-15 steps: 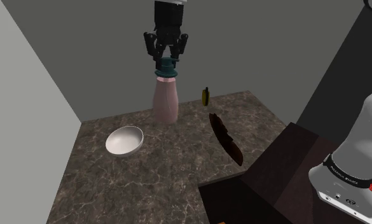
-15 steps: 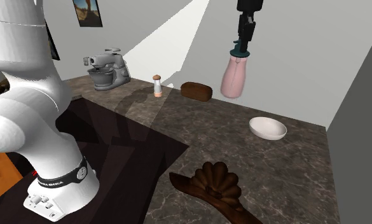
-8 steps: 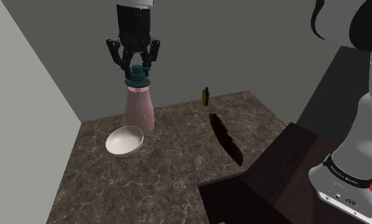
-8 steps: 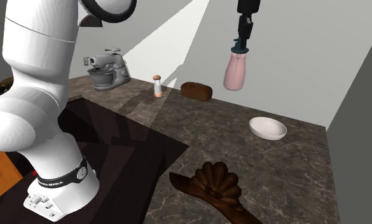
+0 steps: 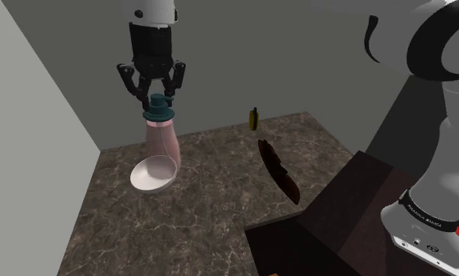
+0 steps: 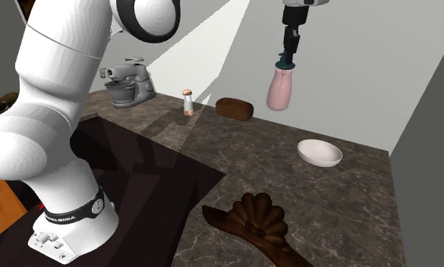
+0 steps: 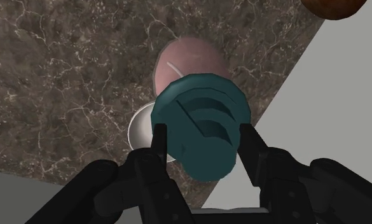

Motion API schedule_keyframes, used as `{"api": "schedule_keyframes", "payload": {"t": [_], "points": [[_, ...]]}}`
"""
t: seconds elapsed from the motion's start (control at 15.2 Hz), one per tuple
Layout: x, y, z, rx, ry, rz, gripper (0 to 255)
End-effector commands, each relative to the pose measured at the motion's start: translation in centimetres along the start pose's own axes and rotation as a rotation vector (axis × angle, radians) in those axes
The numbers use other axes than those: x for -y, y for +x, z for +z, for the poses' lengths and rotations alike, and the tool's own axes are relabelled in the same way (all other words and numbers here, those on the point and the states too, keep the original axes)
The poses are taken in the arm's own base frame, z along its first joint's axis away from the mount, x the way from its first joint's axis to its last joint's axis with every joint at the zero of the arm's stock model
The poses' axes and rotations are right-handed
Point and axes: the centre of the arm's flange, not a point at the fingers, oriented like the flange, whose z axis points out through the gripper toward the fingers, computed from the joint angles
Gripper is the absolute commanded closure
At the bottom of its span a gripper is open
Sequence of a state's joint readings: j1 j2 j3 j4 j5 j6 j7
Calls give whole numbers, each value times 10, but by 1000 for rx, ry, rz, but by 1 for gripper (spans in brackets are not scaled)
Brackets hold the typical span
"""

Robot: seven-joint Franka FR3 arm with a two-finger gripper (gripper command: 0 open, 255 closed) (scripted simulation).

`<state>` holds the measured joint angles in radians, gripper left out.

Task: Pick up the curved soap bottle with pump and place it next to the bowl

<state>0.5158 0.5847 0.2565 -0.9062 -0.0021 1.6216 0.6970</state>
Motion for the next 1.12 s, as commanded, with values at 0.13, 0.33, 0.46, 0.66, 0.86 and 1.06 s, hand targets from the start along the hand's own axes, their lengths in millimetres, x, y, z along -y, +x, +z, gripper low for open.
{"api": "schedule_keyframes", "payload": {"t": [0.13, 0.33, 0.46, 0.66, 0.86, 1.06], "points": [[-4, -1, 21, -1, 1, 0, 255], [-7, -1, 37, -1, 1, 0, 255], [-9, -2, 47, -1, 1, 0, 255], [-13, -2, 63, -1, 1, 0, 255], [-16, -2, 78, -1, 1, 0, 255], [-19, -3, 94, -1, 1, 0, 255]]}}
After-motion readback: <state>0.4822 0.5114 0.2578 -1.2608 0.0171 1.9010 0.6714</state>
